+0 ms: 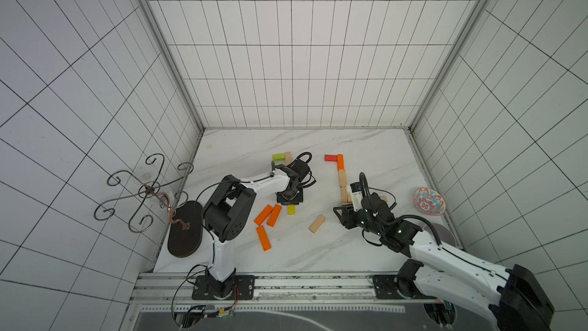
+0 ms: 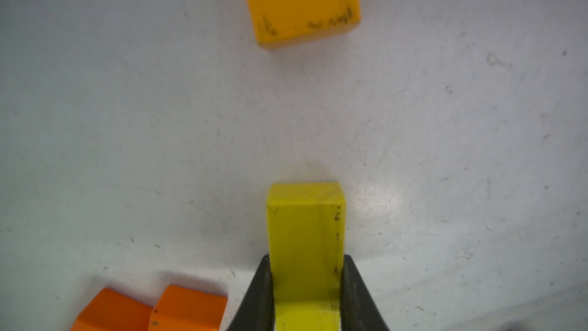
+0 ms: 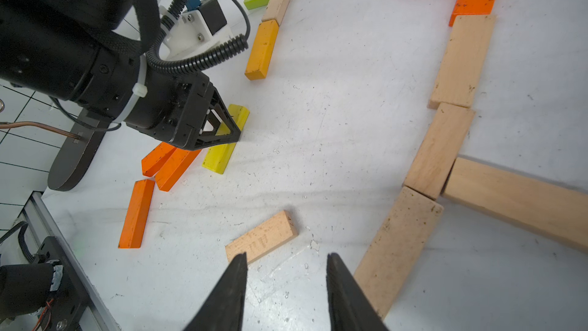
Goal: Assemble a giraffe with building blocks
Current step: Assemble the building block at the center of the board.
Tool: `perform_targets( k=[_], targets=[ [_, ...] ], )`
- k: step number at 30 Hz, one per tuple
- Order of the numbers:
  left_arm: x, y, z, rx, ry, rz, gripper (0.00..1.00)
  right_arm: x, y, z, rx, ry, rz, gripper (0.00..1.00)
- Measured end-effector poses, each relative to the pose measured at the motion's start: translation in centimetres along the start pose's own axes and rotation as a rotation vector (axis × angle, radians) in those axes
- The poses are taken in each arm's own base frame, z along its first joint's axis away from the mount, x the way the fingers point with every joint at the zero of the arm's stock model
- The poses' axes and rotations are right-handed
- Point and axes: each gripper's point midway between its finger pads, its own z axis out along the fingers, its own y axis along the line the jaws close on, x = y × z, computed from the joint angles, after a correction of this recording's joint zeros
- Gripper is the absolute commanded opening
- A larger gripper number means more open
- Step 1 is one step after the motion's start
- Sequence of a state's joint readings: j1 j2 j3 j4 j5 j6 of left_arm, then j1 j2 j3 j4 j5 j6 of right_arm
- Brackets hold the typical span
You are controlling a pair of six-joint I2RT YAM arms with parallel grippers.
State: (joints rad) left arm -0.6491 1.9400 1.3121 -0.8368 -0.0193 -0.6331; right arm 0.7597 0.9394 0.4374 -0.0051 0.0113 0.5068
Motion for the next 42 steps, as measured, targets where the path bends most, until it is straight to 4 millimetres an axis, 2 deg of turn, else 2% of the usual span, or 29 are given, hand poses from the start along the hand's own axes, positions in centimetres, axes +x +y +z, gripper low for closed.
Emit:
perform_targets(
  k=[5,14,22,34,37,42],
  targets=[
    [-0.7,-0.4,0.1,-0.003,0.004,-0.006,0.1,0.5,-0.3,0.1,0.005,0.009,0.001,0.42],
    [-2.3,-0.9,0.3,-0.003,0.0,-0.032,0.09,0.1,-0.1,-0.3,-0.004,-0.008,0.001,0.42],
    [-3.0,-0.2,0.4,-0.001,-0.004,-0.062,0.08,0.1,-0.1,-0.3,-0.002,-0.008,-0.001,0.42],
    [-3.5,0.3,0.4,0.001,-0.003,-0.081,0.22,0.0,-0.4,-0.2,0.005,-0.007,0.004,0.42],
    [-3.5,0.2,0.5,0.0,0.0,-0.079,0.23,0.1,-0.5,-0.1,0.006,-0.002,0.004,0.42],
    [-3.5,0.2,0.5,-0.005,0.007,-0.076,0.19,0.2,-0.5,0.0,0.007,0.002,0.004,0.42]
  ],
)
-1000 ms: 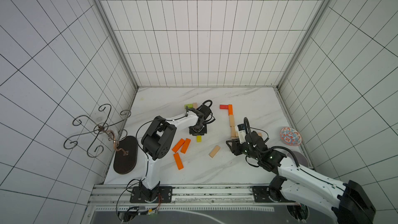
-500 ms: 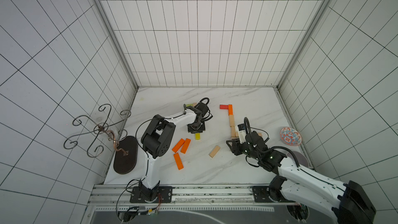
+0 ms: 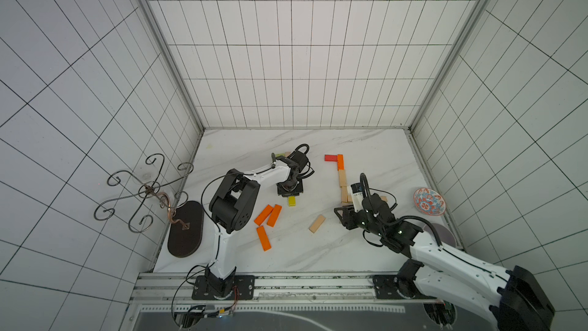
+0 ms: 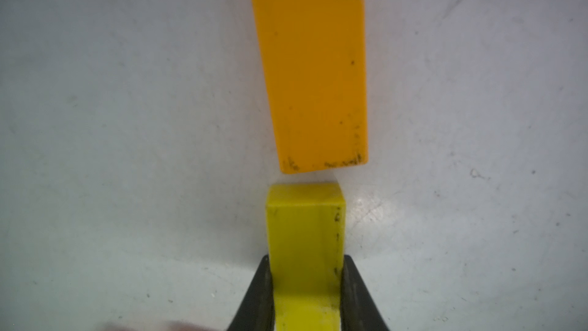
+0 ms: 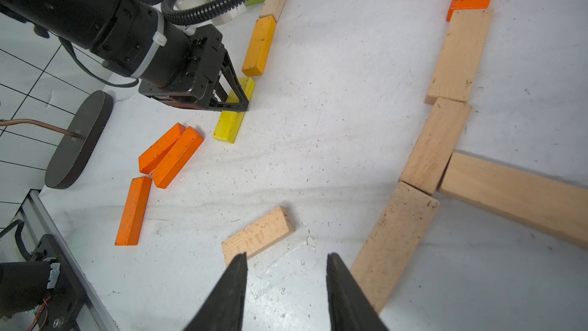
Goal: Assemble a giraffe with building blocks
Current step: Assemble the building block at the center of the board.
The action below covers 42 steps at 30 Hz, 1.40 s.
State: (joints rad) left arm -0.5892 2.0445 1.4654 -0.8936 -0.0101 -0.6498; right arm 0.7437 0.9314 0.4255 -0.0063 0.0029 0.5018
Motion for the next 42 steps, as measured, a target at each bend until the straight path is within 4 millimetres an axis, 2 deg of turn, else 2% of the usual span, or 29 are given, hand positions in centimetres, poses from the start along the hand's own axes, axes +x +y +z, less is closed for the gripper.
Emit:
perform_targets(
  k=[8,24,33,42],
  targets=[
    [-0.1,-0.2,0.0,0.0,0.006,0.004,0.25,-0.1,-0.2,0.0,0.005,-0.002,0.002,0.43],
    [-0.4,-0.1,0.1,0.007,0.017,0.003,0.26,0.3,-0.4,0.4,0.009,0.019,-0.002,0.43],
    [-1.3,-0.7,0.2,0.024,-0.003,0.007,0.34,0.4,-0.4,0.6,0.006,0.023,-0.002,0.43],
    [-1.5,-0.7,0.2,0.033,-0.002,0.006,0.38,0.4,-0.5,0.7,0.01,0.026,0.001,0.43]
  ],
)
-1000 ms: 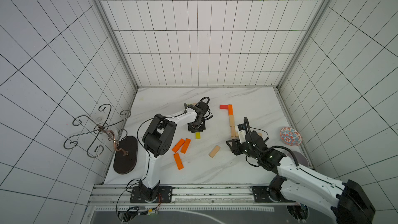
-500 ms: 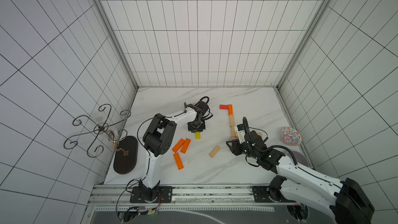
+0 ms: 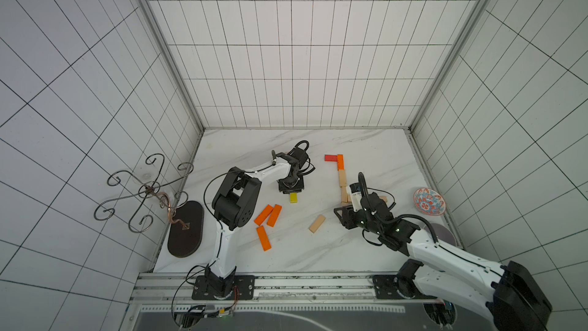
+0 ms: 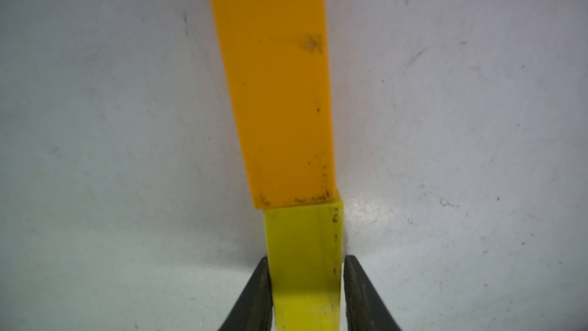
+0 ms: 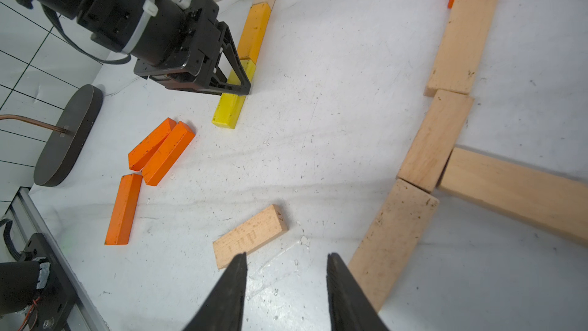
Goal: Assemble a giraffe with building blocks
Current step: Assemble the building block at the center of the board.
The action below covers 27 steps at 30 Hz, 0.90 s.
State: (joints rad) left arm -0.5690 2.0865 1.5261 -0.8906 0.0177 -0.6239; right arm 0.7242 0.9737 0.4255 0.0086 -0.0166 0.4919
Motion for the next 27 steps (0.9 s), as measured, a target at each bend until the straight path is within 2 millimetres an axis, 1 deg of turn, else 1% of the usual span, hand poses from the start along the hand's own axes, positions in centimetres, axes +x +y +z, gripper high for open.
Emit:
perform_targets(
  k=[3,5,9,14,17,19,23,27],
  targets=[
    [0.0,0.0,0.01,0.001,0.001,-0.001,0.37,0.07,-0.02,0.06,0.001,0.003,0.0,0.43],
    [0.01,0.06,0.03,0.0,0.001,-0.001,0.32,0.11,-0.03,0.1,0.001,0.005,-0.001,0.43],
    [-0.1,0.15,-0.02,0.004,-0.005,-0.001,0.29,0.12,0.01,0.17,-0.001,0.005,0.0,0.43],
    [-0.15,0.17,-0.04,0.007,-0.006,-0.002,0.31,0.15,0.0,0.24,-0.001,0.007,0.0,0.43],
    [-0.23,0.27,0.02,0.007,-0.008,-0.005,0.38,0.13,0.02,0.24,-0.002,0.006,0.0,0.43],
    [-0.33,0.24,0.0,0.011,-0.013,-0.006,0.39,0.1,0.03,0.25,-0.002,0.005,0.0,0.43],
    [-0.44,0.23,-0.02,0.015,-0.02,-0.006,0.39,0.07,0.04,0.3,-0.003,0.004,0.0,0.43],
    [-0.47,0.36,-0.01,0.013,-0.02,-0.008,0.34,0.23,0.0,0.42,-0.002,0.011,0.0,0.43]
  ],
)
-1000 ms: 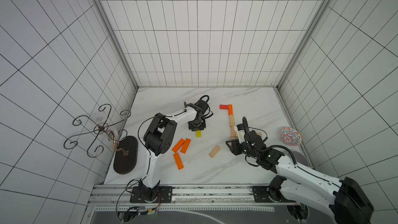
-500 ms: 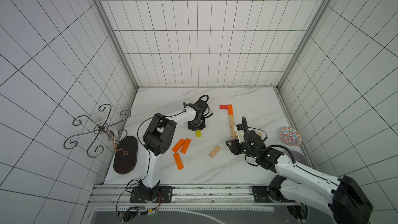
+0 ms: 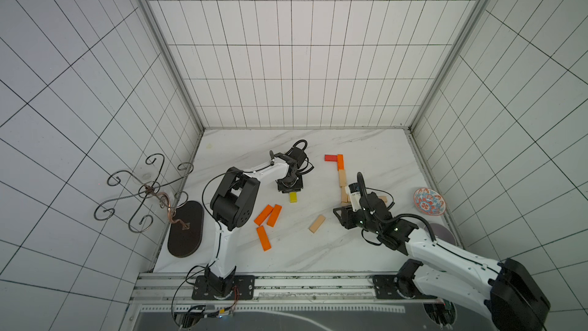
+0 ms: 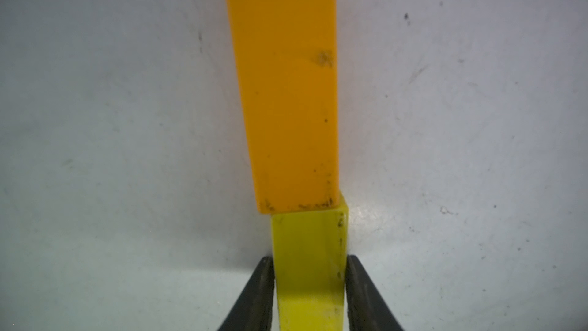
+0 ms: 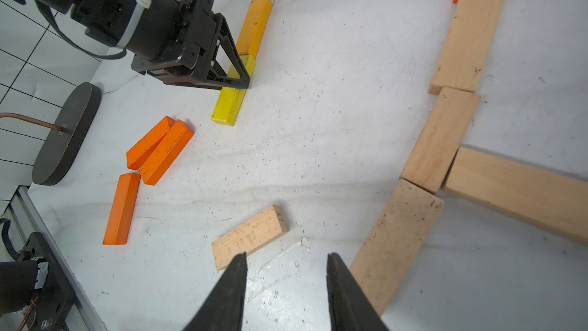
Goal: Assemble a giraffe with building blocks
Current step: Assemble the building block at the center of the board.
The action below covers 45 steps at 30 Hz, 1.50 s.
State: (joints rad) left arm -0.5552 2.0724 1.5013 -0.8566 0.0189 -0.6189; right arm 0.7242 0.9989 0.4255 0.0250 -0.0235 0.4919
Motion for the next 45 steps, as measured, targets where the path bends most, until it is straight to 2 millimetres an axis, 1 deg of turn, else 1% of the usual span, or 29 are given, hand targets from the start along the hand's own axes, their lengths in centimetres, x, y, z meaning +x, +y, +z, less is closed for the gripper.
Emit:
perform_targets(
  k=[4,8,15,18,23,28,30,33,36,38,40,42,44,45],
  targets=[
    [-0.1,0.1,0.0,-0.002,-0.001,-0.001,0.34,0.0,0.0,0.0,-0.001,-0.001,0.0,0.43],
    [-0.1,0.1,0.0,0.0,-0.004,0.0,0.39,-0.1,0.1,0.0,-0.002,-0.003,0.0,0.43],
    [-0.2,0.0,0.0,0.004,-0.008,0.001,0.43,-0.1,0.1,0.0,-0.003,-0.004,0.0,0.43],
    [-0.2,0.0,-0.1,0.006,-0.011,0.001,0.47,-0.1,0.1,0.0,-0.003,-0.004,0.0,0.43],
    [-0.2,0.1,-0.2,0.004,-0.017,0.004,0.55,-0.1,0.1,0.0,-0.003,-0.003,0.0,0.43],
    [0.5,0.8,-0.9,-0.007,-0.011,0.003,0.62,0.0,0.0,0.0,-0.002,-0.001,0.0,0.43],
    [0.4,0.9,-2.1,-0.006,-0.023,0.002,0.64,0.1,0.0,0.0,0.002,0.004,0.0,0.43],
    [-0.3,0.6,-5.5,0.032,-0.089,0.004,0.65,0.4,-0.2,0.0,0.009,0.018,0.001,0.43],
    [-0.9,0.3,-10.5,0.087,-0.188,0.008,0.65,0.8,-0.4,0.0,0.019,0.035,0.01,0.43],
    [-1.0,0.4,-14.2,0.124,-0.264,0.013,0.65,1.2,-0.6,0.0,0.029,0.053,0.024,0.43],
    [-0.7,0.9,-17.1,0.148,-0.323,0.017,0.65,2.0,-1.0,0.2,0.047,0.085,0.043,0.43],
    [0.2,2.0,-19.5,0.16,-0.372,0.02,0.65,3.0,-1.3,0.5,0.078,0.135,0.069,0.43],
    [1.3,3.2,-21.0,0.159,-0.405,0.022,0.65,3.7,-1.6,0.7,0.124,0.184,0.101,0.43],
    [1.9,4.0,-21.7,0.156,-0.42,0.021,0.65,3.7,-1.5,0.8,0.148,0.201,0.116,0.43]
  ],
)
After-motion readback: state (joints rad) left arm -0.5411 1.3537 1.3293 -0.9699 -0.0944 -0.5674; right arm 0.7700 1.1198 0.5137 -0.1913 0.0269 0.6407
